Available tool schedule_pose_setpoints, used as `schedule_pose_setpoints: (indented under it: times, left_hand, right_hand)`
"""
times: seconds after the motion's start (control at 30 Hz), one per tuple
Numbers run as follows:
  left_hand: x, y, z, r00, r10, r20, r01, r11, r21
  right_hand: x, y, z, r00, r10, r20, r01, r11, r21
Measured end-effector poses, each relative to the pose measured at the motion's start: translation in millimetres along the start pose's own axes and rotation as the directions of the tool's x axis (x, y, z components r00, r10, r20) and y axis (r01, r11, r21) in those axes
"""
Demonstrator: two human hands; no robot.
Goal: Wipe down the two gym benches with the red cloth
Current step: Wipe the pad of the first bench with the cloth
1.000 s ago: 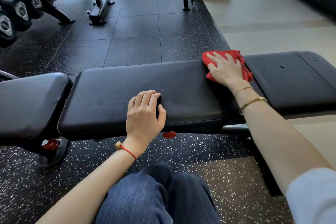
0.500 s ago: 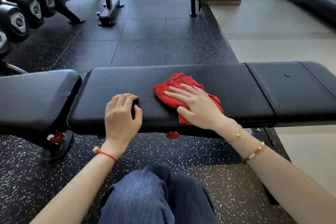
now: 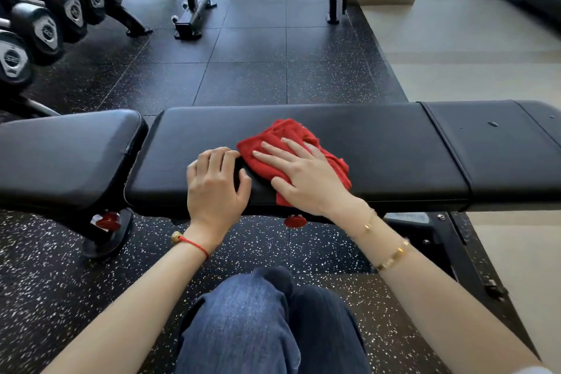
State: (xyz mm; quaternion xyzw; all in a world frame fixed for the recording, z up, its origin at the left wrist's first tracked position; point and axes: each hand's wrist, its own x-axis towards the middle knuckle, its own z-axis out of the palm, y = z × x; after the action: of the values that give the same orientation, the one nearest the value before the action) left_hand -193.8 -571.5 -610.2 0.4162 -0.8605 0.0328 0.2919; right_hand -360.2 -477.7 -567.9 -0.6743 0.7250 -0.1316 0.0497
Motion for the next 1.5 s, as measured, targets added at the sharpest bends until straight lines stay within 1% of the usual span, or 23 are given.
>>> schedule_pose_setpoints:
  times: [0.07, 0.13, 0.2, 0.27, 0.33, 0.37, 0.43, 0.6, 0.67, 0.73, 0.77, 0.83, 0.93, 1.0, 1.03, 1.07, 1.13, 1.23, 1.33, 1.4, 1.43, 1.5]
  left_hand:
    - [0.5, -0.2, -0.1, 1.0, 0.01, 0.007, -0.01, 1.0, 0.01]
    - [0.5, 0.1, 0.2, 1.0, 0.01, 0.011, -0.011, 1.0, 0.014]
    - [0.0, 0.1, 0.6, 1.0, 0.01, 0.016, -0.01, 1.0, 0.014]
    - [-0.5, -0.3, 0.2, 1.0, 0.011, 0.029, -0.011, 1.0, 0.017]
    - [-0.5, 0.1, -0.4, 0.999, 0.015, 0.045, -0.016, 1.0, 0.027]
    - [-0.5, 0.6, -0.9, 0.999, 0.016, 0.052, -0.017, 0.999, 0.031]
    - [-0.6, 1.1, -1.3, 0.998, 0.011, 0.056, -0.013, 1.0, 0.028]
    - [-1.6, 0.7, -0.9, 0.998, 0.004, 0.058, -0.004, 1.0, 0.003]
    - [-1.8, 0.1, -1.1, 0.998, 0.004, 0.056, -0.003, 1.0, -0.005]
    - [-2.0, -0.5, -0.7, 0.999, 0.005, 0.051, -0.004, 1.0, -0.013]
    - [-2.0, -0.9, -0.2, 0.999, 0.006, 0.046, -0.005, 1.0, -0.016]
    - [-2.0, -1.5, 1.3, 0.999, 0.008, 0.033, -0.007, 1.0, -0.021]
    - [-2.8, -2.1, 3.3, 1.0, 0.01, 0.011, -0.009, 1.0, -0.024]
    - [-2.7, -2.1, 4.3, 1.0, 0.01, 0.002, -0.01, 1.0, -0.024]
    - [-2.4, -2.2, 4.9, 1.0, 0.01, -0.002, -0.01, 1.0, -0.021]
    - [-2.3, -2.1, 5.3, 1.0, 0.012, -0.006, -0.012, 1.0, -0.019]
    - [-2.4, -2.2, 5.6, 1.0, 0.013, -0.008, -0.013, 1.0, -0.014]
    - [-2.1, -2.5, 3.4, 1.0, 0.003, 0.017, -0.002, 1.0, -0.016]
    - [-1.8, -1.0, -0.2, 0.999, -0.017, 0.032, 0.017, 0.999, -0.029]
    - [-1.7, -1.0, -1.7, 0.999, -0.019, 0.036, 0.02, 0.999, -0.036]
    - [-1.9, -1.4, -2.0, 0.999, -0.017, 0.037, 0.018, 0.999, -0.042]
    - [-2.3, -2.4, -1.9, 0.999, -0.011, 0.035, 0.012, 0.999, -0.052]
  right_hand:
    - [-18.4, 14.9, -7.1, 1.0, 0.008, -0.021, -0.008, 1.0, 0.004]
    - [-26.1, 38.6, -14.7, 0.997, 0.069, -0.04, -0.069, 0.998, -0.01]
    - [-21.2, 66.2, -19.5, 0.981, 0.185, -0.056, -0.187, 0.982, -0.034]
    - [-7.6, 87.1, -23.5, 0.94, 0.331, -0.086, -0.335, 0.941, -0.036]
    - [8.9, 94.3, -26.1, 0.896, 0.435, -0.085, -0.438, 0.899, -0.014]
    - [15.7, 92.3, -25.8, 0.888, 0.453, -0.074, -0.455, 0.89, -0.011]
    - [22.1, 80.4, -22.2, 0.899, 0.435, -0.056, -0.437, 0.899, -0.022]
    - [-6.9, 51.3, -14.7, 0.97, 0.242, -0.036, -0.243, 0.969, -0.049]
    - [-24.7, 52.4, -16.8, 0.984, 0.173, -0.031, -0.174, 0.983, -0.049]
    - [-39.4, 64.0, -22.0, 0.987, 0.156, -0.033, -0.157, 0.986, -0.047]
    - [-44.8, 72.8, -25.0, 0.983, 0.178, -0.045, -0.18, 0.983, -0.043]
    - [-49.8, 94.5, -31.3, 0.956, 0.279, -0.087, -0.283, 0.958, -0.041]
    - [-36.9, 125.3, -41.2, 0.867, 0.481, -0.128, -0.487, 0.873, -0.018]
    - [-19.0, 132.5, -43.7, 0.821, 0.559, -0.117, -0.564, 0.826, -0.008]
    - [-9.0, 130.7, -42.4, 0.814, 0.571, -0.107, -0.575, 0.818, -0.007]
    - [0.1, 125.6, -39.5, 0.821, 0.563, -0.101, -0.566, 0.824, -0.012]
    - [14.8, 107.0, -31.2, 0.861, 0.5, -0.095, -0.504, 0.863, -0.026]
    - [20.8, 69.6, -19.7, 0.93, 0.362, -0.06, -0.364, 0.931, -0.033]
    - [0.7, 39.3, -12.2, 0.981, 0.189, -0.032, -0.19, 0.981, -0.024]
    - [-22.9, 34.1, -13.4, 0.995, 0.099, -0.034, -0.099, 0.995, -0.01]
    - [-34.0, 38.0, -15.9, 0.996, 0.076, -0.036, -0.076, 0.997, -0.005]
    - [-48.2, 56.3, -23.9, 0.995, 0.09, -0.05, -0.09, 0.996, -0.002]
